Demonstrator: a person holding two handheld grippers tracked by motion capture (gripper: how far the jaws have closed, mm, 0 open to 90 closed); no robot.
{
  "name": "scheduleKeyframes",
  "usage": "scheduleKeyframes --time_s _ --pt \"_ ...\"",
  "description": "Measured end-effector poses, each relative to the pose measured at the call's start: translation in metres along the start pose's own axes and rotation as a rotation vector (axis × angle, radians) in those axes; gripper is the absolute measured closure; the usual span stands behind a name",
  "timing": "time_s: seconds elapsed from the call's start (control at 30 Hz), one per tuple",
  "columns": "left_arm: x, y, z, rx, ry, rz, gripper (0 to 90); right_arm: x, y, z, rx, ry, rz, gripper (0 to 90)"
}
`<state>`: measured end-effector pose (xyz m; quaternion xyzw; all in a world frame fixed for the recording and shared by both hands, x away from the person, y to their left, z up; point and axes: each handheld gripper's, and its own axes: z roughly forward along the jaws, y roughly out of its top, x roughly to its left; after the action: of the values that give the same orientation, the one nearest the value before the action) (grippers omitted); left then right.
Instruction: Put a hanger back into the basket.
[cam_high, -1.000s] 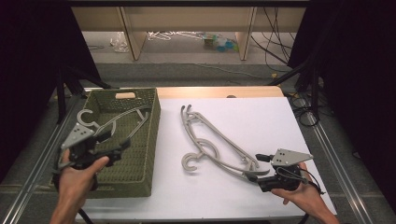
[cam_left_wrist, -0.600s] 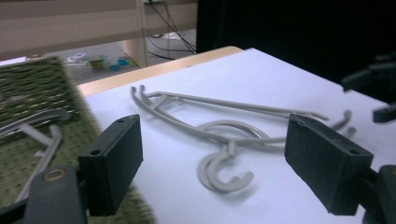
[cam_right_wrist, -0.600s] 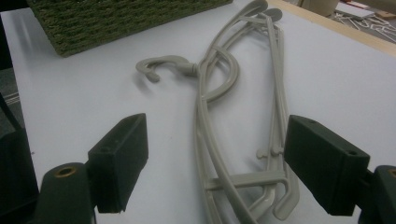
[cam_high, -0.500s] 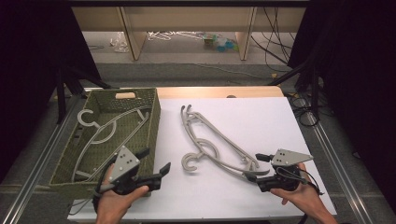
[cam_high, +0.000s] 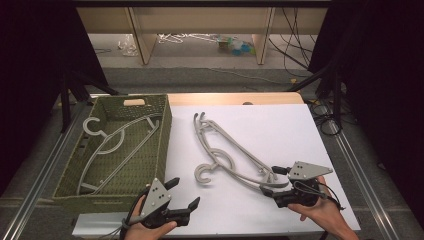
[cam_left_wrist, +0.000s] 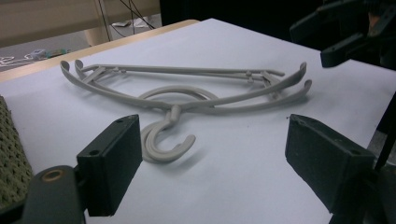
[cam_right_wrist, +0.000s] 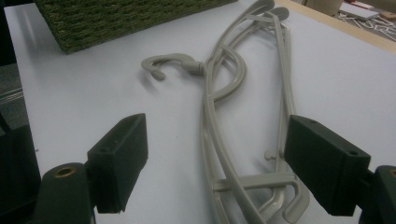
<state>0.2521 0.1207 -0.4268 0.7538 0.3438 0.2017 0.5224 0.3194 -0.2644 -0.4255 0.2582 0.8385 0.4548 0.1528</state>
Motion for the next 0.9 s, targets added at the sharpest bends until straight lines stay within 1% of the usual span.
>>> scheduleKeyframes --time_s 0.03,0.07,0.1,0.13,0.17,0.2,0.23,0.27,0.3,0.33,0.37,0.4,0.43,0.47,0.5,0.53,0.57,0.6,0.63,0.67,0.7,0.73,0.77,0.8,0.83,0.87,0.9 --pt "0.000 0.000 0.000 0.000 0.000 0.000 18.6 0.000 0.000 0.000 0.000 0.000 0.000 22.4" --pt "0.000 -0.001 0.000 -0.019 -0.003 0.000 18.6 0.001 0.000 0.001 -0.001 -0.003 -0.002 22.4" --pt "0.001 -0.001 0.000 -0.025 -0.004 0.001 18.5 0.001 0.000 0.001 -0.001 -0.003 -0.004 22.4" --pt "0.002 -0.001 0.000 -0.026 -0.002 0.017 18.6 0.001 0.000 0.001 -0.002 -0.003 -0.006 22.4" --pt "0.002 -0.001 0.000 -0.026 -0.002 0.017 18.5 0.001 0.000 0.002 -0.001 -0.003 -0.007 22.4" --pt "0.002 -0.002 0.001 -0.037 -0.001 0.016 18.5 0.001 -0.001 0.003 0.007 0.001 -0.010 22.3" --pt "0.002 -0.002 0.000 -0.029 0.008 0.026 18.5 0.001 -0.001 0.005 0.010 0.002 -0.010 22.3" --pt "0.002 -0.002 0.000 -0.029 0.008 0.026 18.5 0.001 -0.001 0.005 0.010 0.002 -0.010 22.3" --pt "0.003 -0.003 0.000 -0.025 0.002 0.030 18.5 0.002 0.000 0.009 0.020 0.005 -0.007 22.1" --pt "0.001 -0.005 0.000 -0.021 0.002 0.014 18.5 0.002 0.000 0.011 0.022 0.006 -0.012 22.3" --pt "0.002 -0.006 0.001 -0.022 0.000 0.018 18.5 0.003 0.001 0.015 0.036 0.009 -0.026 23.1" --pt "0.002 -0.006 0.001 -0.022 0.000 0.018 18.5 0.003 0.001 0.015 0.036 0.009 -0.026 23.1" --pt "0.002 -0.006 0.000 -0.018 0.003 0.019 18.5 0.003 0.004 0.024 0.056 0.013 -0.039 25.1" --pt "0.002 -0.006 0.000 -0.023 -0.001 0.015 18.5 0.003 0.006 0.027 0.067 0.016 -0.039 25.3" --pt "0.003 -0.006 0.000 -0.014 0.009 0.034 18.6 0.002 0.007 0.032 0.077 0.018 -0.047 25.3" --pt "0.003 -0.006 0.000 -0.014 0.009 0.034 18.5 0.002 0.009 0.037 0.089 0.011 -0.048 25.8" --pt "0.002 -0.006 0.000 -0.013 0.011 0.016 18.6 0.002 0.010 0.041 0.108 0.013 -0.048 27.2" --pt "0.003 -0.007 0.001 -0.012 0.010 0.018 18.6 0.001 0.010 0.045 0.120 0.014 -0.055 28.7" --pt "0.004 -0.007 0.000 -0.008 0.013 0.014 18.6 0.001 0.010 0.045 0.120 0.014 -0.055 28.7" --pt "0.005 -0.007 0.001 -0.004 0.015 0.012 18.7 -0.002 0.011 0.053 0.150 0.014 -0.058 34.2" --pt "0.005 -0.008 0.001 -0.003 0.014 0.011 18.7 -0.003 0.011 0.058 0.159 0.019 -0.057 35.1" --pt "0.005 -0.008 0.001 0.000 0.012 0.014 18.8 -0.003 0.012 0.062 0.178 0.025 -0.054 36.0" --pt "0.005 -0.008 0.001 0.000 0.012 0.014 18.8 -0.003 0.012 0.062 0.178 0.025 -0.054 36.0" --pt "0.005 -0.008 0.001 0.002 0.007 0.021 18.8 -0.004 0.013 0.065 0.193 0.037 -0.057 37.3" --pt "0.005 -0.008 0.001 -0.001 0.005 0.013 18.7 -0.004 0.014 0.070 0.207 0.036 -0.063 38.7" --pt "0.005 -0.008 0.001 -0.002 0.004 0.015 18.8 -0.003 0.015 0.079 0.232 0.029 -0.059 40.7" --pt "0.004 -0.008 0.001 -0.002 0.003 0.016 18.8 -0.002 0.015 0.082 0.233 0.027 -0.060 41.7"
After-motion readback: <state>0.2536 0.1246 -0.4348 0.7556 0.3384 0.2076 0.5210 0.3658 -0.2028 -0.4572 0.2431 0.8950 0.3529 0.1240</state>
